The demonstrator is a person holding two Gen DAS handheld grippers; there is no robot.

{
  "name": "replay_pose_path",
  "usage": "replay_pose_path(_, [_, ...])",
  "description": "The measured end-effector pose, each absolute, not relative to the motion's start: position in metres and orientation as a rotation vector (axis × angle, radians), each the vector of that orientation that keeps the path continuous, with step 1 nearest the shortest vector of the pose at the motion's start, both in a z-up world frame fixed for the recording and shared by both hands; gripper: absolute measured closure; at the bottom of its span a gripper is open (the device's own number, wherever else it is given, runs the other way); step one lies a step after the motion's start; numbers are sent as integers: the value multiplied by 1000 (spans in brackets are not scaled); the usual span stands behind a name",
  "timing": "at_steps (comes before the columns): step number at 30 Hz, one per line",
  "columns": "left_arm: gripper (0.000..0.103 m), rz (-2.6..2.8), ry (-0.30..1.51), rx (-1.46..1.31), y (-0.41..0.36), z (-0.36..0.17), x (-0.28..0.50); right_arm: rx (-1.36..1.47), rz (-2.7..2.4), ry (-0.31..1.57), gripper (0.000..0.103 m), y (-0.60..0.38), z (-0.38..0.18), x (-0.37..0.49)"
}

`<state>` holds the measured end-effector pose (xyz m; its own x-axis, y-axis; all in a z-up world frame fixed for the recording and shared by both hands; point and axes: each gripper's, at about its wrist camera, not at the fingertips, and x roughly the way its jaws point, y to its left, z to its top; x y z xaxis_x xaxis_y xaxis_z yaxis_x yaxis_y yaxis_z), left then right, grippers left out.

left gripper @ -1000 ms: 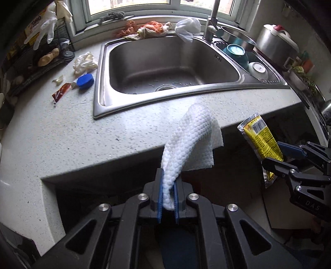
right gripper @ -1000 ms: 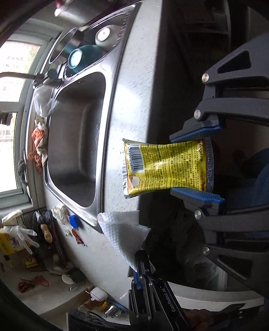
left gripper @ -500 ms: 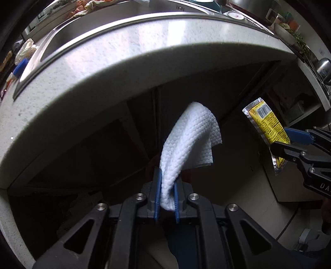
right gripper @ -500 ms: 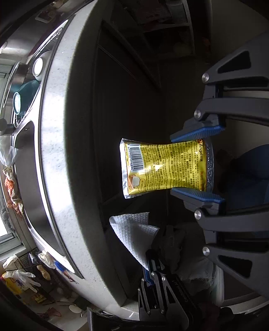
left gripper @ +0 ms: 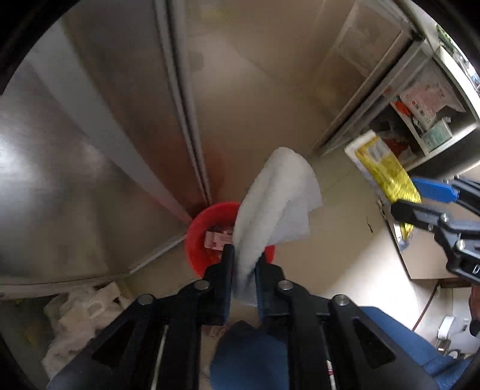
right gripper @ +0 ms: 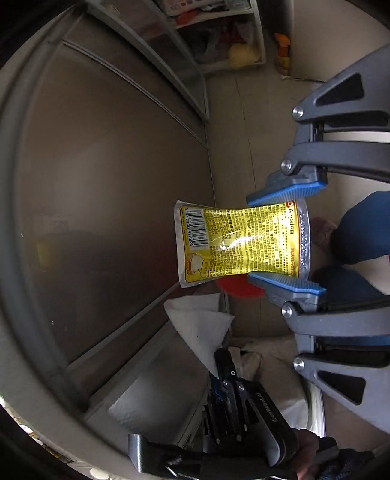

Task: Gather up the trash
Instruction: 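Open the left tool to drop the wipe while the right releases the packet, then raise both open tools back up toward the counter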

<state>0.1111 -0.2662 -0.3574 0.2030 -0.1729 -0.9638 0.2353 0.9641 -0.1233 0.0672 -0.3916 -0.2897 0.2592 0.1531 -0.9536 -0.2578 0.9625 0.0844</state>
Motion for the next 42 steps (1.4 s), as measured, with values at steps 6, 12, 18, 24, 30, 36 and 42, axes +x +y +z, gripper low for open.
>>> replay_pose_path(6, [88,-320,1340,78,-273,-421,124,-88,253,1274,61,-405,-342,68])
replay_pose_path(12, [33,-339,1347,118,-280,-440,128,-80,236,1293,61,-411,-371,61])
replay_pose_path(18, [19,-330,1349,123,-275,-413,124,-83,254,1334,61,-407,-365,72])
replay_pose_path(24, [15,-279,1356,99,-234,-391,107,-101,307,1337,61,-390,-352,76])
replay_pose_path(30, [14,-213,1344,94,-212,-396,97,-141,397,1345,60,-372,-357,81])
replay_pose_path(36, [0,-164,1349,76,-190,-396,83,-205,461,1348,54,-350,-368,77])
replay_pose_path(42, [0,-125,1348,52,-178,-393,76,-267,497,1356,31,-339,-361,73])
